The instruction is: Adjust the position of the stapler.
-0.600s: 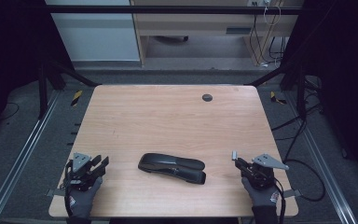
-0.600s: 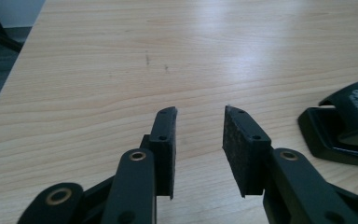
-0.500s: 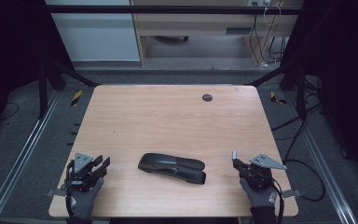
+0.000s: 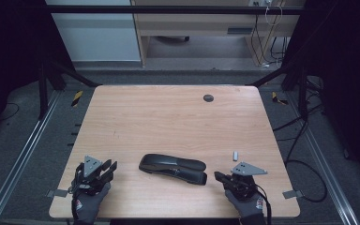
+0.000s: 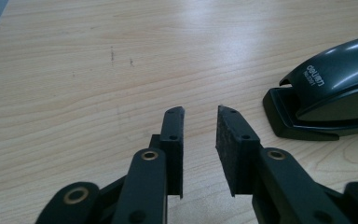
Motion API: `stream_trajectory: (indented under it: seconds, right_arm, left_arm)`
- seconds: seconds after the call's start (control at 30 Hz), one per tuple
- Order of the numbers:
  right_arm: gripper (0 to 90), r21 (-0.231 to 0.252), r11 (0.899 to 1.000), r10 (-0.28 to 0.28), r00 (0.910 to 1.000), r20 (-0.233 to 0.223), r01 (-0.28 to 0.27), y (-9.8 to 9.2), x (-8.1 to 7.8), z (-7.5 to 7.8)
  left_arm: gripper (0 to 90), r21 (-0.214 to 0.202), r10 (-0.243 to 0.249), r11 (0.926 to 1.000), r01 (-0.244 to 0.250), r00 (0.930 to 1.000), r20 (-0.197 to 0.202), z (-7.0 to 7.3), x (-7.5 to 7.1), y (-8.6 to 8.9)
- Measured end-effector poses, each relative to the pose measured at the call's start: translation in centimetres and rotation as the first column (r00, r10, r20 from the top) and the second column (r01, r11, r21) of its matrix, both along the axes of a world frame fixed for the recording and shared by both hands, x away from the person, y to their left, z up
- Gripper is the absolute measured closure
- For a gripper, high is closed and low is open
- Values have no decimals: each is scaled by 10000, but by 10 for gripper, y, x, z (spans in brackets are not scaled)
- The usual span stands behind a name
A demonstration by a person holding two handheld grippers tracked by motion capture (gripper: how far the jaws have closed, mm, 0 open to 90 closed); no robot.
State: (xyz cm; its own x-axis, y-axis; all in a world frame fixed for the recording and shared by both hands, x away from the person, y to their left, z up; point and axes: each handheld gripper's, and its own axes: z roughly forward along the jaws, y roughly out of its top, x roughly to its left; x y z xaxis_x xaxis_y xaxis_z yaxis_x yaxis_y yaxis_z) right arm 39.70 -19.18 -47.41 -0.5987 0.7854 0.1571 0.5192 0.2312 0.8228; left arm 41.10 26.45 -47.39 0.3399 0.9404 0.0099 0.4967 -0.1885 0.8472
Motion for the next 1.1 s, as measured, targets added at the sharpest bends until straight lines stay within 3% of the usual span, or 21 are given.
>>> stream_trajectory:
  seconds: [0.2, 0.33, 0.7, 1.1]
  right_arm:
    - [900, 5, 9977, 677, 9971, -335, -677, 22, -4, -10]
    - [900, -275, 9957, 868, 9948, -530, -884, 34, -3, -17]
    - [900, -530, 9941, 910, 9931, -735, -950, 48, -1, -25]
    - [900, -813, 9920, 906, 9928, -782, -969, 53, -1, -28]
  left_arm:
    - [776, 7, -92, 10000, 92, 9999, -81, -2, 0, -2]
    - [804, 56, -83, 9999, 84, 9999, -68, -2, 0, -2]
    - [899, 77, -275, 9996, 275, 9996, -89, -1, 0, -4]
    - [900, 25, -441, 9990, 441, 9988, -235, -2, 5, -13]
